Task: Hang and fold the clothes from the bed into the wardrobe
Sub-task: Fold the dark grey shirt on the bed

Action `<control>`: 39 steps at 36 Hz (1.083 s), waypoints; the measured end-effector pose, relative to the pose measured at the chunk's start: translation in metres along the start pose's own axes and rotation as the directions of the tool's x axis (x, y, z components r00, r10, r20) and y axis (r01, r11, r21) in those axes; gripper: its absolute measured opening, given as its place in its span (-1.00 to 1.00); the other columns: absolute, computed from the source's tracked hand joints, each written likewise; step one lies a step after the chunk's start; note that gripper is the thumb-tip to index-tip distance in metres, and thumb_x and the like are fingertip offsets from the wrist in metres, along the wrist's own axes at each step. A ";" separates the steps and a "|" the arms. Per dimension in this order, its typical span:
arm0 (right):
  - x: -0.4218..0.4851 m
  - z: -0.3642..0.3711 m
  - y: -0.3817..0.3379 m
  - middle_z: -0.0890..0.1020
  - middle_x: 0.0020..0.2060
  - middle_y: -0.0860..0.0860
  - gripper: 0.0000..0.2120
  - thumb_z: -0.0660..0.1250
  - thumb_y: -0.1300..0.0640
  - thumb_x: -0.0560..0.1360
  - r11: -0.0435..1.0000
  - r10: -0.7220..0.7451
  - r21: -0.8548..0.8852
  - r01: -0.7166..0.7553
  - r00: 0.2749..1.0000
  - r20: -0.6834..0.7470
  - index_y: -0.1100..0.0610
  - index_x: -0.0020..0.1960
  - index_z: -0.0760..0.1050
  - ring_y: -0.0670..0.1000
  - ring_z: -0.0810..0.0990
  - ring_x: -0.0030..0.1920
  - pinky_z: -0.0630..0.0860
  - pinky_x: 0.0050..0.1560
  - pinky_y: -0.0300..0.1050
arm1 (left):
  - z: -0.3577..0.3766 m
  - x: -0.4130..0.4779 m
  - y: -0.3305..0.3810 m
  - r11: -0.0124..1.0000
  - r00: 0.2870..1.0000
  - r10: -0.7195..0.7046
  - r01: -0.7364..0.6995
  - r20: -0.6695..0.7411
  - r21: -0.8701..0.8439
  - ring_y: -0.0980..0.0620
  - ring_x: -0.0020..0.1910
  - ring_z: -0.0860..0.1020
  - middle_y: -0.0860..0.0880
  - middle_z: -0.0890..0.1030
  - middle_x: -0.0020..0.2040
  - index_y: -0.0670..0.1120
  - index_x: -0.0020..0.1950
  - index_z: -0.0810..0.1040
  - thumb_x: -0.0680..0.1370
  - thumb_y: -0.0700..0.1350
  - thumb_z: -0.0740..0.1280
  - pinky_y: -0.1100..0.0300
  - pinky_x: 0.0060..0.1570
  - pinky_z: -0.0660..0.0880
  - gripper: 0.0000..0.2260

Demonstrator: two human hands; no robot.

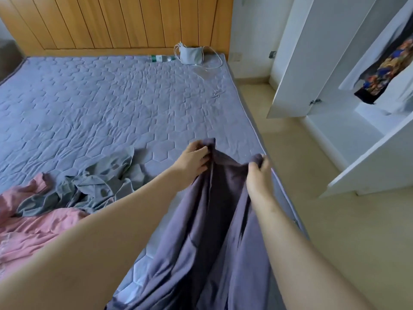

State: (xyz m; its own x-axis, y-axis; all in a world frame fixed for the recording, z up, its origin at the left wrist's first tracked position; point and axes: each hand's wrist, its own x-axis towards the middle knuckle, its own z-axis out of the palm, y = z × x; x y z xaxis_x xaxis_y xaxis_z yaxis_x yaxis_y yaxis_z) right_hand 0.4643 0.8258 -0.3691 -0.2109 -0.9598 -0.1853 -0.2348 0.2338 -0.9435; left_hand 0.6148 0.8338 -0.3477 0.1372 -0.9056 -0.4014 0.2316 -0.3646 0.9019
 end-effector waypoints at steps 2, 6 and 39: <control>0.023 0.011 0.018 0.15 0.50 0.01 -0.43 0.12 0.13 0.61 0.999 0.033 -0.034 -0.028 0.987 0.155 -0.01 0.54 -0.06 0.03 0.23 0.45 0.21 0.26 -0.15 | -0.008 0.023 -0.019 0.994 0.995 -0.074 0.069 0.059 0.084 0.02 -0.03 0.41 -0.06 0.42 0.00 0.18 0.42 0.10 0.63 -0.24 0.11 0.23 -0.04 0.39 -0.53; 0.040 0.022 0.062 0.10 0.52 -0.04 -0.35 0.18 0.13 0.58 0.987 0.127 -0.130 -0.099 0.967 0.222 -0.06 0.54 -0.09 0.02 0.21 0.46 0.19 0.17 -0.23 | -0.020 0.043 -0.058 0.858 0.990 -0.116 0.058 0.083 0.511 0.31 -0.13 0.33 0.23 0.30 -0.09 -0.06 0.54 -0.01 0.63 -0.27 0.12 0.25 0.13 0.37 -0.47; -0.049 0.147 0.289 0.53 -0.08 0.12 -0.78 0.27 0.06 0.53 0.727 0.685 -0.111 -0.678 0.702 0.196 0.20 0.06 0.43 0.14 0.51 -0.05 0.48 0.19 0.12 | -0.158 0.045 -0.311 0.296 0.921 -0.184 0.385 -0.343 0.874 -0.21 0.14 0.42 -0.16 0.40 0.17 -0.12 0.07 0.41 0.52 -0.08 0.27 0.03 0.05 0.39 -0.82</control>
State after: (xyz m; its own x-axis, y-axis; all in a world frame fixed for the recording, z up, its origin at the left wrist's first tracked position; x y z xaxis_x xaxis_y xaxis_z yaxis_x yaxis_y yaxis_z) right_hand 0.5460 0.9173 -0.6729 -0.1232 -0.5441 -0.8299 -0.1327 0.8378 -0.5296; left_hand 0.7008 0.9412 -0.6716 0.4145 -0.6926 -0.5903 -0.7203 -0.6461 0.2523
